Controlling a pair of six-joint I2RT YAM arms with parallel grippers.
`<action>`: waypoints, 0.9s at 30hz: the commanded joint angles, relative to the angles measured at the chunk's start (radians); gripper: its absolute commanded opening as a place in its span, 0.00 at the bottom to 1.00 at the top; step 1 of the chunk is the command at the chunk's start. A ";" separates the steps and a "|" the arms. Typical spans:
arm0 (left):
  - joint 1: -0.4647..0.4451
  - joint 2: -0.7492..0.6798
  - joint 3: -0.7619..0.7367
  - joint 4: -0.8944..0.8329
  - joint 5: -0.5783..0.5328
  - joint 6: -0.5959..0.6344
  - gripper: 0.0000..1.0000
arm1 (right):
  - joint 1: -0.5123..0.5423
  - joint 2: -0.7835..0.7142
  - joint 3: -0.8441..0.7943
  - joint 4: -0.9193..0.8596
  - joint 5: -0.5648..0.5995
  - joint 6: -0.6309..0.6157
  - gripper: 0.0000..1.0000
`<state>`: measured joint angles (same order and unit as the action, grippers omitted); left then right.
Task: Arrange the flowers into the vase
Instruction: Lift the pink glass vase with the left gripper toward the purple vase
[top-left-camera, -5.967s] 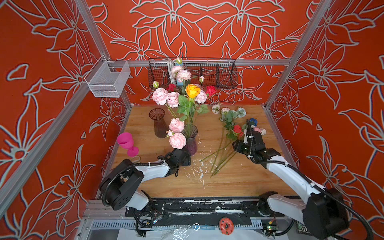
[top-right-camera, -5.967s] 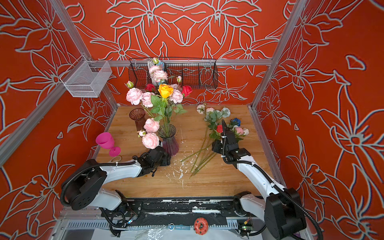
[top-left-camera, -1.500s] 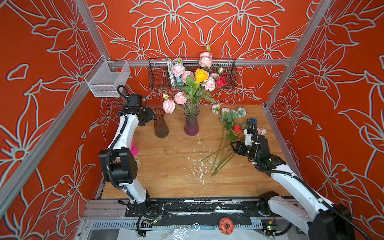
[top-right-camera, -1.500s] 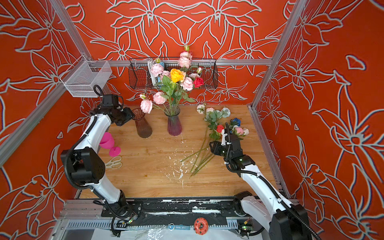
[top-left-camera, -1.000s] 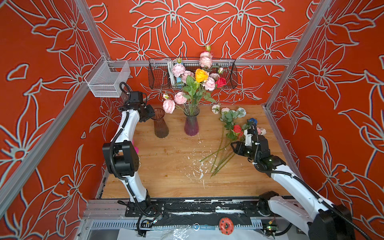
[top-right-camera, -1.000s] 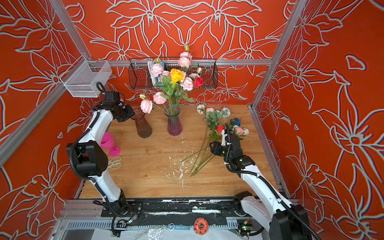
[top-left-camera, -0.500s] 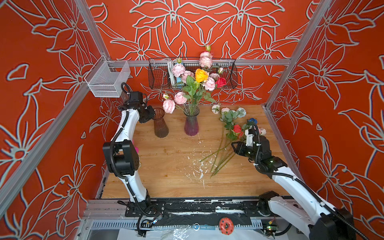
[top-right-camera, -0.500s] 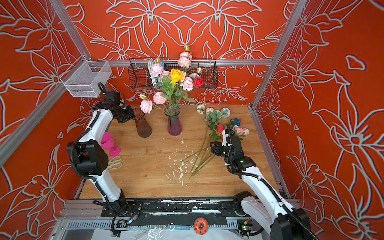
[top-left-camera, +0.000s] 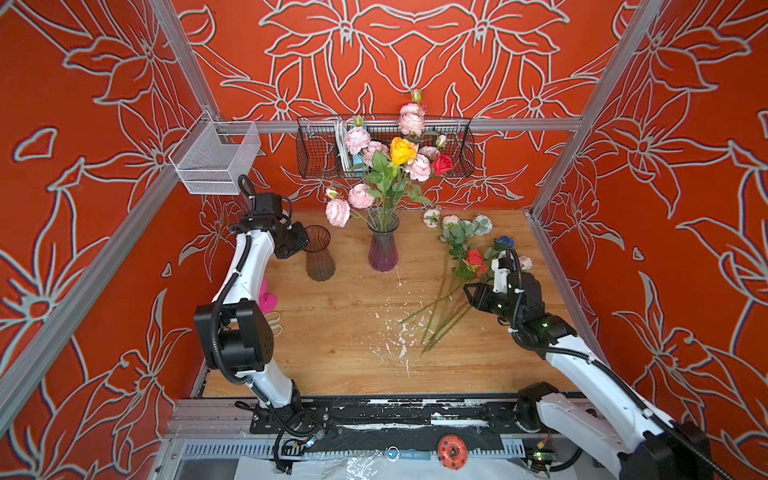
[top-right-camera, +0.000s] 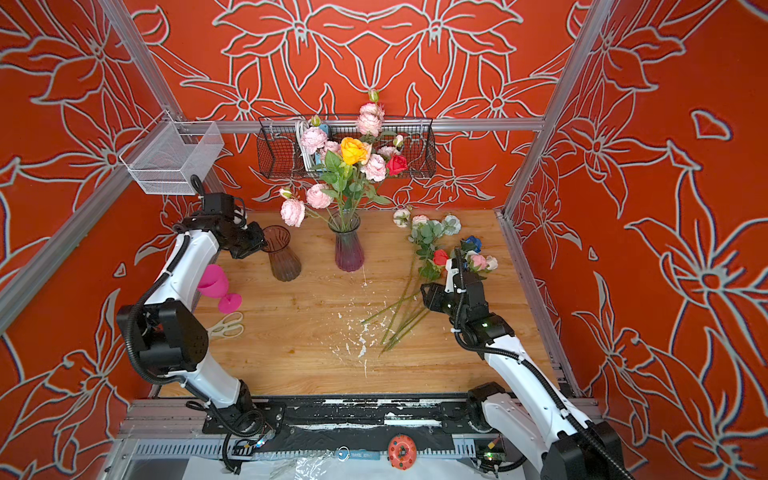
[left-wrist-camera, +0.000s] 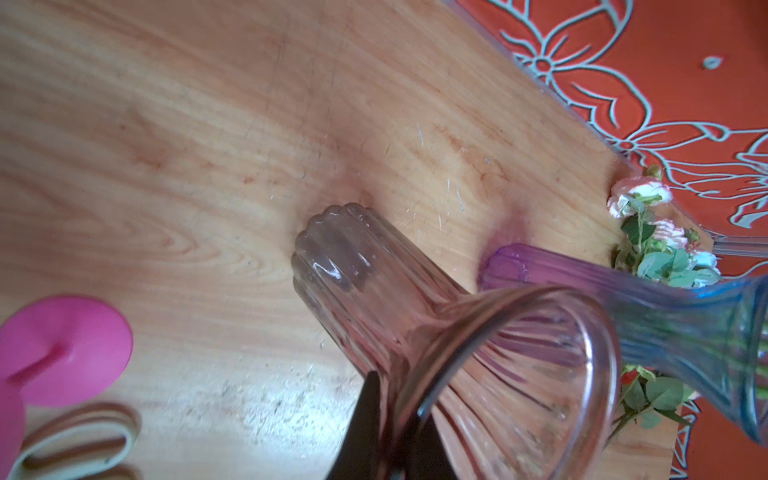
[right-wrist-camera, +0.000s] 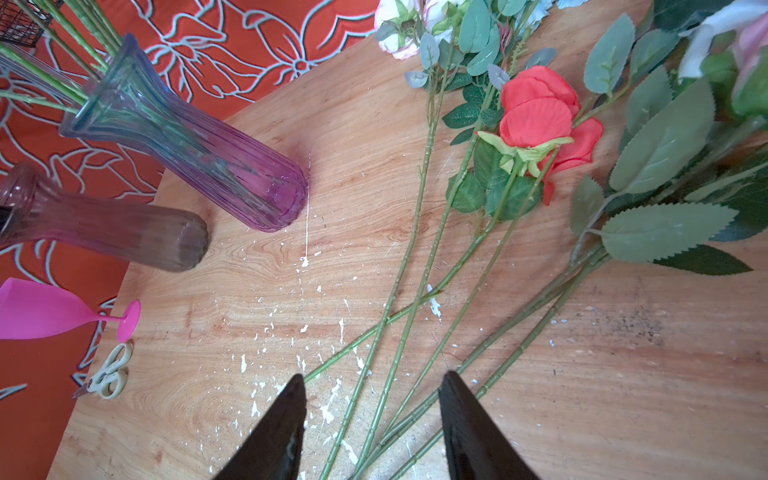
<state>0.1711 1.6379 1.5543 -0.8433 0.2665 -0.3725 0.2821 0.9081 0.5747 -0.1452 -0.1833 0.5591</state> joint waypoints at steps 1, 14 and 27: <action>0.002 -0.147 -0.023 0.023 0.088 -0.041 0.00 | -0.001 -0.015 -0.016 -0.001 0.017 0.021 0.53; -0.200 -0.534 -0.328 -0.083 0.095 -0.121 0.00 | -0.001 -0.017 -0.015 0.018 -0.018 0.042 0.53; -0.565 -0.490 -0.310 -0.008 -0.071 -0.225 0.00 | -0.001 0.004 -0.010 0.016 0.023 0.045 0.53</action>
<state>-0.3489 1.1007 1.1637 -0.9607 0.2333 -0.5770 0.2821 0.9039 0.5743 -0.1440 -0.1875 0.5823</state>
